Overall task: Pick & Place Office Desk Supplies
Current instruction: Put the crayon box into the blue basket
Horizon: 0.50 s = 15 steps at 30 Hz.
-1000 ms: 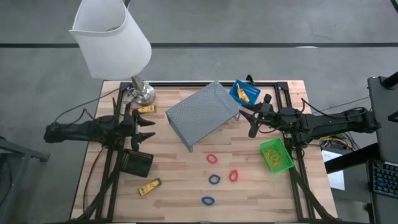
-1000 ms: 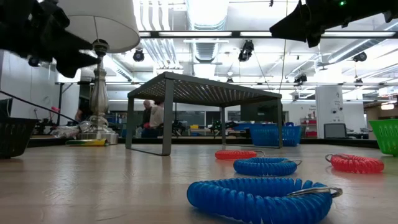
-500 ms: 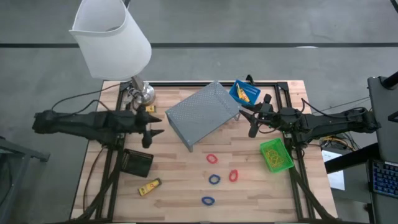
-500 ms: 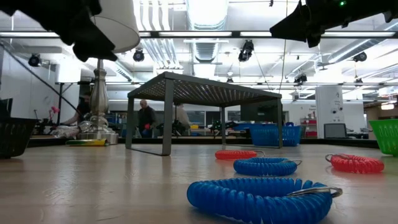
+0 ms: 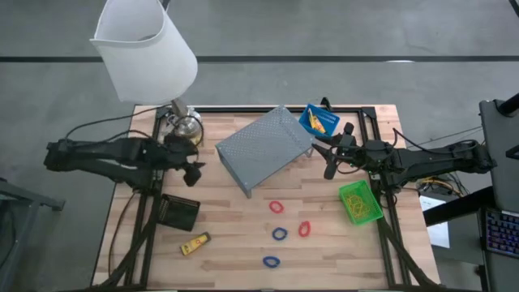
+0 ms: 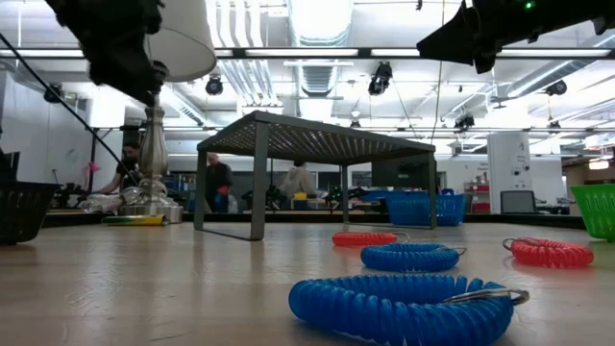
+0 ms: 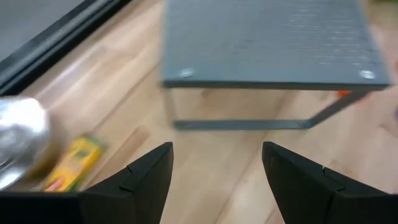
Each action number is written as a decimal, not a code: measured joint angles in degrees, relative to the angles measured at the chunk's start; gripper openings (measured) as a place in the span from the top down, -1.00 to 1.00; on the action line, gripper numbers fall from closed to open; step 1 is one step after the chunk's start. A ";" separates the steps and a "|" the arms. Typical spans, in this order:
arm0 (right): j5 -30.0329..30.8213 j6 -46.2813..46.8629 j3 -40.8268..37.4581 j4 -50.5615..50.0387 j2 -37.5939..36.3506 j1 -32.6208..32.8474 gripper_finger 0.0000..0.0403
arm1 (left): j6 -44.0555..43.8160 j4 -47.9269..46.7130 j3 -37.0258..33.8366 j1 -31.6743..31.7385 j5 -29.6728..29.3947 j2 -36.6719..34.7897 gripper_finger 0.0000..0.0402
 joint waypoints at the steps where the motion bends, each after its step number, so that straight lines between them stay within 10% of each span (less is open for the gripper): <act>1: 0.01 0.00 0.00 0.00 0.00 -0.02 0.39 | -1.18 -2.65 1.49 0.09 -0.62 0.01 -0.26; 15: 0.01 0.00 -0.03 -0.02 0.00 -0.02 0.45 | -8.92 -16.08 6.41 3.46 -0.78 5.27 -0.26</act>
